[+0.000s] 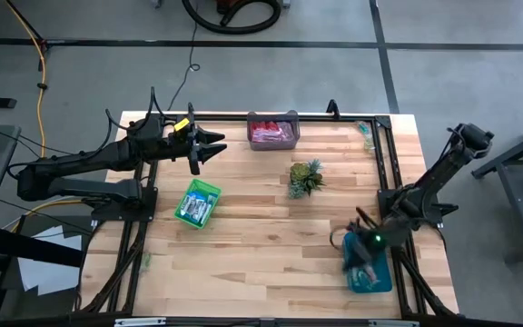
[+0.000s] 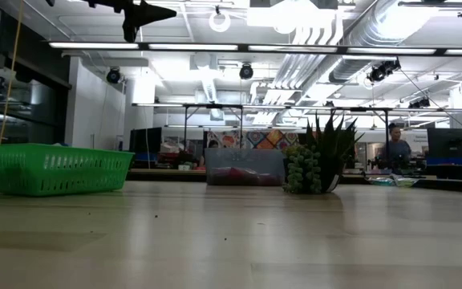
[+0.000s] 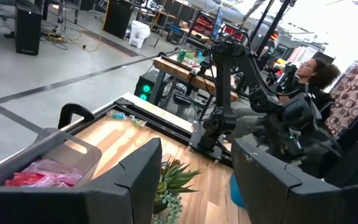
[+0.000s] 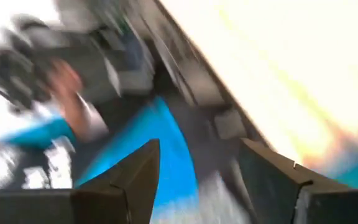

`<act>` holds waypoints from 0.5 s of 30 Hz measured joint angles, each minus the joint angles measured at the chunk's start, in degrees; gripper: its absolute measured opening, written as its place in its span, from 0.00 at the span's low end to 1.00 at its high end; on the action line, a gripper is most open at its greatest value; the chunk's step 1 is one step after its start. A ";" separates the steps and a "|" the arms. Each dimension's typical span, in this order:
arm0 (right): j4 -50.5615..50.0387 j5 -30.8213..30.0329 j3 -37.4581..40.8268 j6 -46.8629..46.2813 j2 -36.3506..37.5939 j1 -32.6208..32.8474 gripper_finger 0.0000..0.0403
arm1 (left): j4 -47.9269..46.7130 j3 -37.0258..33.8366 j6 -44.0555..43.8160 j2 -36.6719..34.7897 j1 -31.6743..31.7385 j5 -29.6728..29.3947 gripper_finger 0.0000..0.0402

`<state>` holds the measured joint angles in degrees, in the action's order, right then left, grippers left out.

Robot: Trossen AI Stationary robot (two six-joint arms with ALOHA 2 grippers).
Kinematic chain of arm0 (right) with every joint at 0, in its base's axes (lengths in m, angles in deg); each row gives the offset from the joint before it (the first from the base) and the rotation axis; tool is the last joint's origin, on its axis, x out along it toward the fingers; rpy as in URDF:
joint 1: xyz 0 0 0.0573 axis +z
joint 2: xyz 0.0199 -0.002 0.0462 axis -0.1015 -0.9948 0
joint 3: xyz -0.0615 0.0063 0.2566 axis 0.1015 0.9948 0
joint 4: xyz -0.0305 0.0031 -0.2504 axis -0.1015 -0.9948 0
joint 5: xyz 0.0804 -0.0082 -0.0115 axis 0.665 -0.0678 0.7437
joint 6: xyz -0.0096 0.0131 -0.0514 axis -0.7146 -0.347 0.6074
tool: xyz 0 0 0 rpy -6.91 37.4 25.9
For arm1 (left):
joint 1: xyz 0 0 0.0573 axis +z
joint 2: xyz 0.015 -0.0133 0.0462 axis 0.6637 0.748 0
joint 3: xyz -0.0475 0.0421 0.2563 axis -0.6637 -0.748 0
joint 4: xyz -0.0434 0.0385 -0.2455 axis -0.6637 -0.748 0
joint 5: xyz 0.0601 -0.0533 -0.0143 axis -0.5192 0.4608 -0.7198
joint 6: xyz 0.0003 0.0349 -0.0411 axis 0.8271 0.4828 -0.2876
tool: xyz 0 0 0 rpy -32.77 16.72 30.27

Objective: Sort candy
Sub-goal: Put the transparent candy into the blue bin

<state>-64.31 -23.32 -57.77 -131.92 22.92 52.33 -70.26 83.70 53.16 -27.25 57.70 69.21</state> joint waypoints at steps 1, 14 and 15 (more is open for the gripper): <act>1.59 -4.99 0.00 2.34 -0.04 -1.04 0.52 | 0.02 0.00 -0.02 0.00 0.00 0.00 0.45; 27.97 -36.28 -5.18 79.81 -0.08 -29.13 0.49 | 0.21 0.00 -4.56 0.00 -0.02 0.96 0.45; 27.85 -34.96 -6.92 84.44 -0.10 -31.42 0.49 | 0.66 -0.02 -4.56 0.01 -0.07 1.30 0.45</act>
<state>-36.46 -58.27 -64.69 -47.48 22.83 20.91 -69.60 83.68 48.60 -27.24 57.64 70.50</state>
